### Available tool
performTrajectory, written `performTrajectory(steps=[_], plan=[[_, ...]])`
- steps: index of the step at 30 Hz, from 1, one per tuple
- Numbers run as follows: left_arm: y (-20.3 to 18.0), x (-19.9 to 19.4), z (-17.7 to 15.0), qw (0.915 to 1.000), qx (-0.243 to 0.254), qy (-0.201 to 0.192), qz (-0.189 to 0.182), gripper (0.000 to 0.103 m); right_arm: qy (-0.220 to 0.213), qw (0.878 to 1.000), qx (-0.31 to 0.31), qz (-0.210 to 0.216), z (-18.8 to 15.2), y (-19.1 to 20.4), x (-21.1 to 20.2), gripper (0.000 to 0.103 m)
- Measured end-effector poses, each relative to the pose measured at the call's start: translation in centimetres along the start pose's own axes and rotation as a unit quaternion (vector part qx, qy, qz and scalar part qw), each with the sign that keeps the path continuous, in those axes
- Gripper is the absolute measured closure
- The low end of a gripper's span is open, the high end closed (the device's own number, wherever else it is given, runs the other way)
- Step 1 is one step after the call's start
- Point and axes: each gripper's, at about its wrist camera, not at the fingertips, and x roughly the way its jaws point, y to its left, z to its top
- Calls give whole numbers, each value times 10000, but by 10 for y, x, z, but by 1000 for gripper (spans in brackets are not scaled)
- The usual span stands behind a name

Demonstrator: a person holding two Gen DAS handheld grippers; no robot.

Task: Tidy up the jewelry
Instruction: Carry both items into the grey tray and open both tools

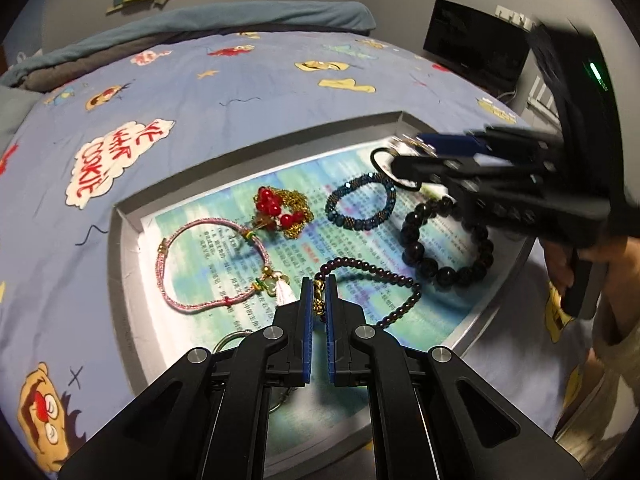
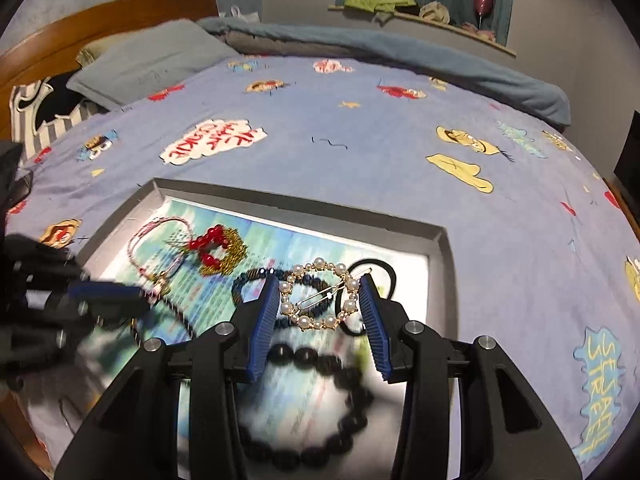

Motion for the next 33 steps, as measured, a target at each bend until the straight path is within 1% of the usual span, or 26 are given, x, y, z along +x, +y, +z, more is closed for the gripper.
performTrajectory(steps=[7,8,9,10,11,13,21,26,27,29,33], plan=[[0,6,2,9993,188,18,320,96,350,9994,-28,-73,23,12,25,62],[1,6,2,9992,166,27,349,93,402,9991,-40,-90,25,13,28,62],[3,7,4,9992,148,29,363,88,487,9988,-22,-97,29,14,32,62],[4,6,4,9991,129,9,401,69,543,9985,12,-111,31,15,35,62],[5,4,4,9988,116,-53,474,58,562,9983,28,-139,33,15,37,62],[6,0,4,9989,91,-153,440,58,641,9978,38,-183,37,15,43,62],[15,-4,3,9982,-30,-191,568,58,1036,9941,303,-78,36,6,63,62],[18,-5,3,9981,-85,-177,586,57,927,9954,218,-141,35,8,54,59],[19,-6,3,9980,-86,-182,595,57,882,9957,224,-142,36,8,51,54],[19,-8,4,9978,-95,-209,621,56,800,9964,237,-134,36,7,44,50],[19,-16,3,9974,-132,-269,656,55,705,9971,272,-124,34,4,29,50]])
